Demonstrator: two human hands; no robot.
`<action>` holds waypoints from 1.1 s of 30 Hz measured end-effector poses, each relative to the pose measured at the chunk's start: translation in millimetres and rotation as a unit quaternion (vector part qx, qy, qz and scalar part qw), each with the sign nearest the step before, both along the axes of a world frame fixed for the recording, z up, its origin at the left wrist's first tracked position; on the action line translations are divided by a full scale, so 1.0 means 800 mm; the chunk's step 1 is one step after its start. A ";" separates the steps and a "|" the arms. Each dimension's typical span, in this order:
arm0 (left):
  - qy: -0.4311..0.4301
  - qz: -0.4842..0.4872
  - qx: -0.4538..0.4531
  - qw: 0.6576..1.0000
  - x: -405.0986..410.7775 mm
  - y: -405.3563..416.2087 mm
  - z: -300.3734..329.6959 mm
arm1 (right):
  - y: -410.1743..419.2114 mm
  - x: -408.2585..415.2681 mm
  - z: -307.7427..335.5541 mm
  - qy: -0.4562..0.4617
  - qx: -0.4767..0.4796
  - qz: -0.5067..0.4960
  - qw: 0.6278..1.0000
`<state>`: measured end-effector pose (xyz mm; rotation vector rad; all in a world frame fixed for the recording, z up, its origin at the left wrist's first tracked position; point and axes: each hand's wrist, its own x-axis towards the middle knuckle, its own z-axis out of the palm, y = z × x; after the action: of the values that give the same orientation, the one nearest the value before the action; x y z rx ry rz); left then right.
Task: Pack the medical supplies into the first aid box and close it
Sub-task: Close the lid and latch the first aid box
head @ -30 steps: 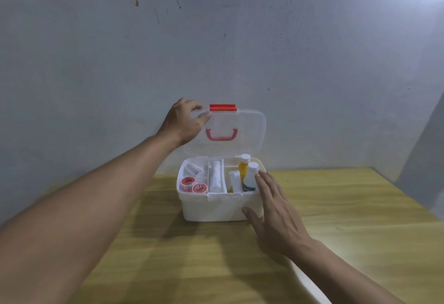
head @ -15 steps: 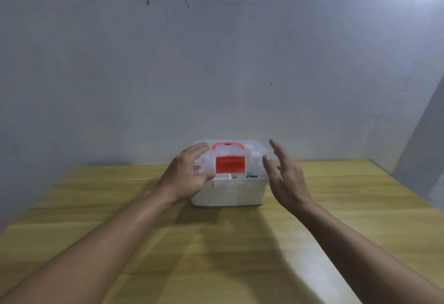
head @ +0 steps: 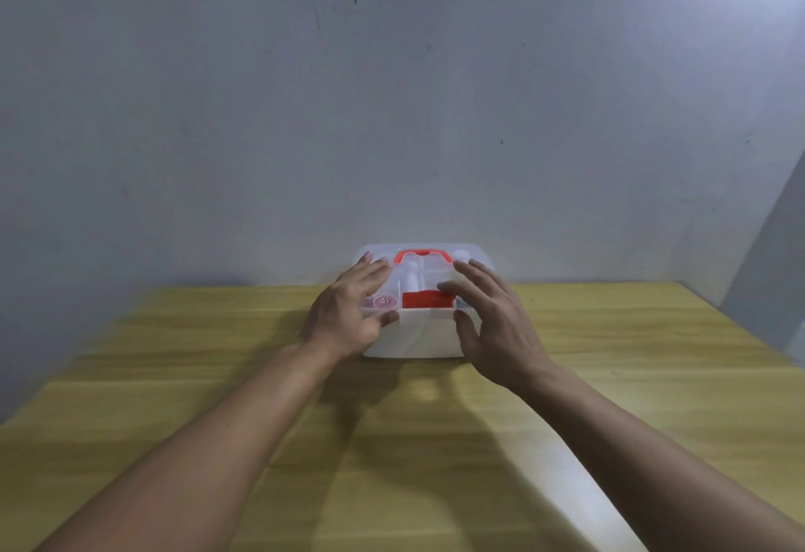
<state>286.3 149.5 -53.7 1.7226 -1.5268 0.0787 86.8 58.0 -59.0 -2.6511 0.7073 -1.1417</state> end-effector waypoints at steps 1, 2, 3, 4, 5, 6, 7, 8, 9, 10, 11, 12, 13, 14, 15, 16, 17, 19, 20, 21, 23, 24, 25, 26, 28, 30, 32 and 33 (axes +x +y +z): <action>-0.002 0.000 -0.002 1.000 0.000 0.000 0.000 | 0.001 -0.003 -0.002 -0.001 -0.003 0.011 1.000; -0.002 -0.001 -0.006 1.000 0.002 -0.001 -0.001 | 0.002 -0.005 -0.004 -0.004 -0.001 0.021 1.000; -0.001 -0.002 -0.008 1.000 0.002 0.000 -0.001 | 0.004 -0.008 -0.005 -0.011 0.007 0.028 1.000; 0.000 -0.001 -0.005 1.000 0.002 0.000 -0.001 | 0.006 -0.010 -0.005 -0.022 0.020 0.030 0.999; -0.001 0.001 0.001 1.000 0.001 0.002 0.000 | 0.007 -0.011 -0.006 -0.036 0.027 0.026 0.999; -0.001 0.003 0.006 1.000 -0.001 0.004 0.001 | 0.006 -0.010 -0.005 -0.045 0.023 0.015 0.999; -0.001 0.006 0.007 1.000 -0.004 0.005 0.002 | 0.005 -0.009 -0.004 -0.039 0.016 -0.003 0.999; -0.003 0.008 0.004 1.000 -0.006 0.006 0.003 | 0.003 -0.007 -0.001 -0.016 0.010 -0.021 1.000; -0.011 0.011 0.003 1.000 -0.008 0.007 0.004 | -0.001 -0.005 0.001 0.017 0.007 -0.036 0.999; -0.026 0.017 0.006 0.999 -0.009 0.007 0.005 | -0.005 -0.003 0.003 0.052 0.006 -0.047 0.998; -0.049 0.025 0.011 0.998 -0.010 0.007 0.006 | -0.010 -0.001 0.006 0.083 0.004 -0.058 0.995; -0.077 0.032 0.015 0.996 -0.011 0.006 0.007 | -0.014 0.000 0.010 0.110 0.002 -0.066 0.992; -0.105 0.038 0.013 0.994 -0.011 0.004 0.007 | -0.018 0.001 0.014 0.131 0.003 -0.071 0.989; -0.131 0.044 0.009 0.990 -0.012 0.001 0.006 | -0.021 0.001 0.017 0.147 0.005 -0.072 0.986; -0.149 0.051 0.001 0.987 -0.013 -0.001 0.004 | -0.022 0.000 0.020 0.158 0.007 -0.069 0.985; -0.156 0.057 -0.008 0.986 -0.014 -0.003 0.001 | -0.023 -0.001 0.023 0.163 0.011 -0.066 0.984; -0.154 0.060 -0.019 0.986 -0.015 -0.005 -0.001 | -0.024 -0.001 0.023 0.164 0.015 -0.064 0.984; -0.135 0.062 -0.034 0.988 -0.016 -0.006 -0.005 | -0.024 -0.002 0.023 0.159 0.015 -0.062 0.985; -0.124 0.061 -0.037 0.990 -0.016 -0.006 -0.006 | -0.025 -0.003 0.023 0.158 0.010 -0.063 0.985; -0.112 0.060 -0.036 0.991 -0.017 -0.006 -0.006 | -0.026 -0.003 0.022 0.158 0.005 -0.066 0.985; -0.093 0.060 -0.027 0.994 -0.018 -0.006 -0.007 | -0.026 -0.002 0.022 0.164 -0.003 -0.074 0.984; -0.086 0.062 -0.022 0.994 -0.019 -0.006 -0.007 | -0.026 -0.002 0.023 0.167 -0.007 -0.078 0.983; -0.081 0.064 -0.018 0.995 -0.019 -0.006 -0.007 | -0.025 -0.002 0.023 0.168 -0.013 -0.082 0.982; -0.077 0.065 -0.016 0.995 -0.020 -0.006 -0.007 | -0.025 -0.002 0.023 0.169 -0.017 -0.084 0.982; -0.074 0.068 -0.017 0.995 -0.021 -0.007 -0.006 | -0.024 -0.002 0.023 0.170 -0.024 -0.086 0.981; -0.071 0.072 -0.021 0.995 -0.021 -0.007 -0.006 | -0.023 -0.002 0.022 0.165 -0.029 -0.088 0.982; -0.073 0.073 -0.020 0.994 -0.021 -0.006 -0.006 | -0.023 -0.002 0.022 0.162 -0.030 -0.089 0.982; -0.075 0.073 -0.018 0.994 -0.021 -0.006 -0.006 | -0.023 -0.003 0.021 0.163 -0.031 -0.089 0.982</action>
<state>269.6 144.9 -58.5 1.8314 -1.4946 0.3163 84.7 39.5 -42.2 -2.9120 0.9970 -0.7819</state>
